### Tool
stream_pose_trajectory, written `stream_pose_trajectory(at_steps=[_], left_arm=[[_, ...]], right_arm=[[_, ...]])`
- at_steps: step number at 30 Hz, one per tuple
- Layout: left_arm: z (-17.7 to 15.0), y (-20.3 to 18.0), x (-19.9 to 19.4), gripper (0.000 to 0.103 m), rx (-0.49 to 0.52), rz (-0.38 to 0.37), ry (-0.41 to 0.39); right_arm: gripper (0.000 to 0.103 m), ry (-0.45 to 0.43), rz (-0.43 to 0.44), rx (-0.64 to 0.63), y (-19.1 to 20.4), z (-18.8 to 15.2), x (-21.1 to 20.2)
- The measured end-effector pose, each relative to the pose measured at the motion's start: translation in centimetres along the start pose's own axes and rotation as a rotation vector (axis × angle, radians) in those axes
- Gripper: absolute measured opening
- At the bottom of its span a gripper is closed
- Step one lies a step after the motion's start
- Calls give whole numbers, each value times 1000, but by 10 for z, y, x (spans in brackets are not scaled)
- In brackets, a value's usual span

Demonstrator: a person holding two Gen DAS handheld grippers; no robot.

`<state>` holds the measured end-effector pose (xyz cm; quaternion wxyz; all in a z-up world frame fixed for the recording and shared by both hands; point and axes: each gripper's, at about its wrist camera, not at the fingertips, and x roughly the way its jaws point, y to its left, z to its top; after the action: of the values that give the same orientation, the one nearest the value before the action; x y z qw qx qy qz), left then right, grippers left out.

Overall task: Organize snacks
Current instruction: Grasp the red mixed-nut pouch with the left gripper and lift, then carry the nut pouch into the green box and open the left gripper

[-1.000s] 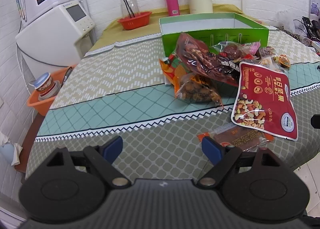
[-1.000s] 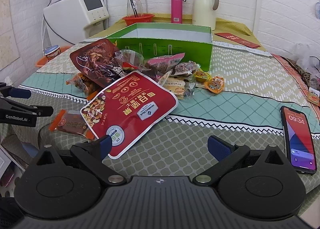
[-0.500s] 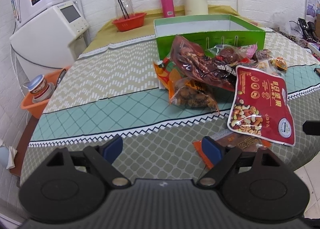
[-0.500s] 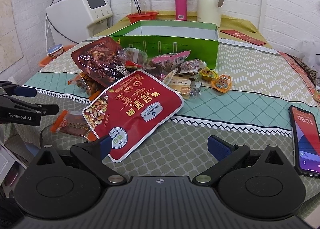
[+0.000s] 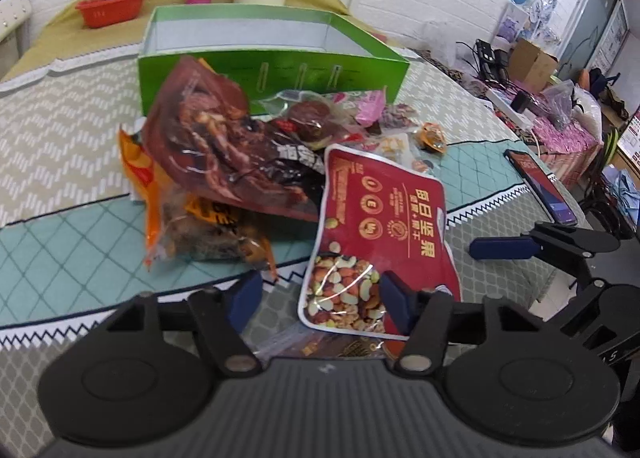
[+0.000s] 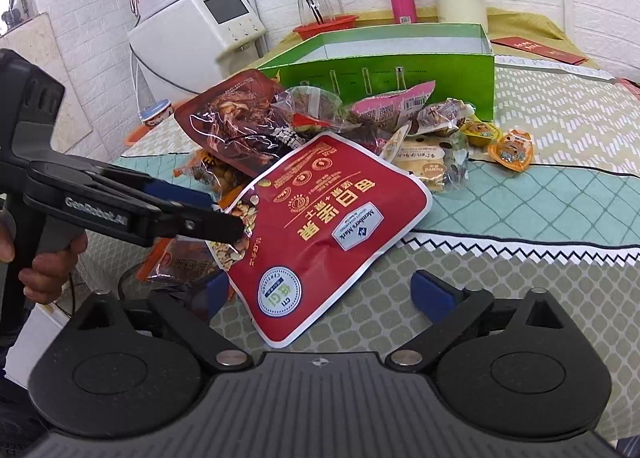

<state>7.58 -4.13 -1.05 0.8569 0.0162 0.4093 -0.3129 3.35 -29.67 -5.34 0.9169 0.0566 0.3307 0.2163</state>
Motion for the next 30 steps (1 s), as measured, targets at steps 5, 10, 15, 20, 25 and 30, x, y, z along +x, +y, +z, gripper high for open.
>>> stream_pose_trajectory(at_steps=[5,10,15,20,25,30], left_arm=[[9,-4,15,63,19,-28,7],[19,-10,26,38,26,-75,18],[23,-14,31,26,10,-69,9],[20,-25,17,15,29,-68,-12],[24,-37,-5,15,58,-85,-64],[48,-42,-15,14,77,-88,-143]], right_arm=[[103,-21,13,-18,-2,4,7],[99,-52,-49,-17,-10,13,16],[74,-64,-30,17,-18,15,16],[65,-77,-11,13,-11,11,2],[63,-116,-29,-48,-1,18,-23],[63,-184,-53,-99,-1,41,-36]])
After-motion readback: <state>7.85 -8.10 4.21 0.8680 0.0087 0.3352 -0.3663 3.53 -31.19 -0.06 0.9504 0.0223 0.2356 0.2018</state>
